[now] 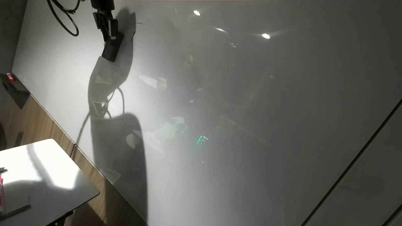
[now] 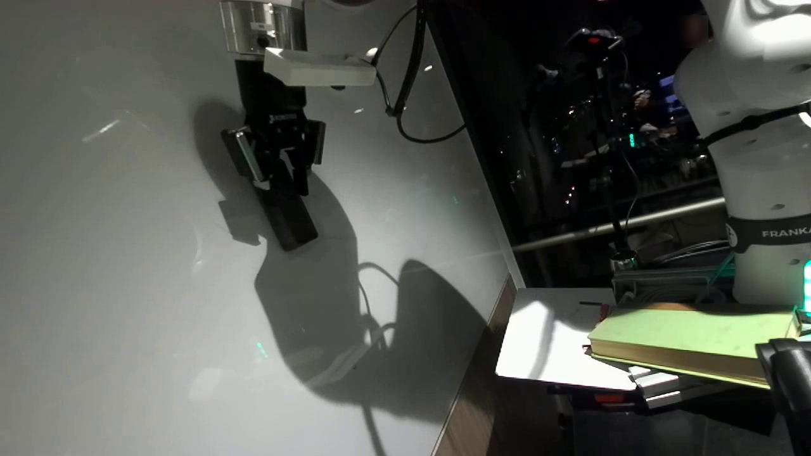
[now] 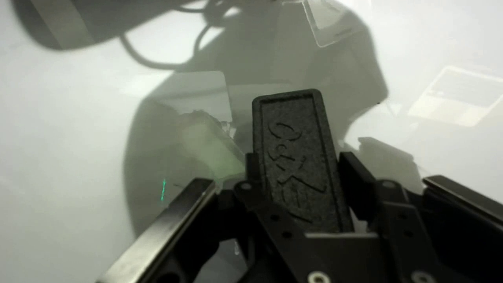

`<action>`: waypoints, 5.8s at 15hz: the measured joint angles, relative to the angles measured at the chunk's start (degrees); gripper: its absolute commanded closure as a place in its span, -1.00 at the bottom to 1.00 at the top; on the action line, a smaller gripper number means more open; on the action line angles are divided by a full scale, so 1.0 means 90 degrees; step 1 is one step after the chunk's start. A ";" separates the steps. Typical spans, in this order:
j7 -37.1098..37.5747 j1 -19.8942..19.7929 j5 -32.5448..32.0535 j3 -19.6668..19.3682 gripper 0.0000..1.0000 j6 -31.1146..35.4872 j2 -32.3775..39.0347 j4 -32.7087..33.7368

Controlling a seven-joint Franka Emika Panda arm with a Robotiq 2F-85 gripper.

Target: Use the duster to wipe the white board

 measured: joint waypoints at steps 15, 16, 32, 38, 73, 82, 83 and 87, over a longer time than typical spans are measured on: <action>-0.0052 0.0099 -0.0161 -0.0268 0.45 -0.0766 0.0087 0.0394; -0.0054 0.0097 -0.0161 -0.0313 0.45 -0.0868 0.0053 0.0431; -0.0600 -0.0019 -0.0164 -0.0602 0.45 -0.2281 -0.0262 0.1684; -0.0665 0.0091 -0.0235 -0.0324 0.45 -0.2982 0.0164 0.2766; -0.1784 -0.0338 0.0826 -0.0765 0.45 -0.0869 -0.0384 -0.3521; -0.1874 -0.0500 0.0626 -0.1299 0.45 -0.0852 0.1235 -0.3403; -0.1910 -0.0495 0.0631 -0.1326 0.45 -0.0852 0.1340 -0.3311; -0.2027 -0.0453 0.0679 -0.1348 0.45 -0.0853 0.1587 -0.2954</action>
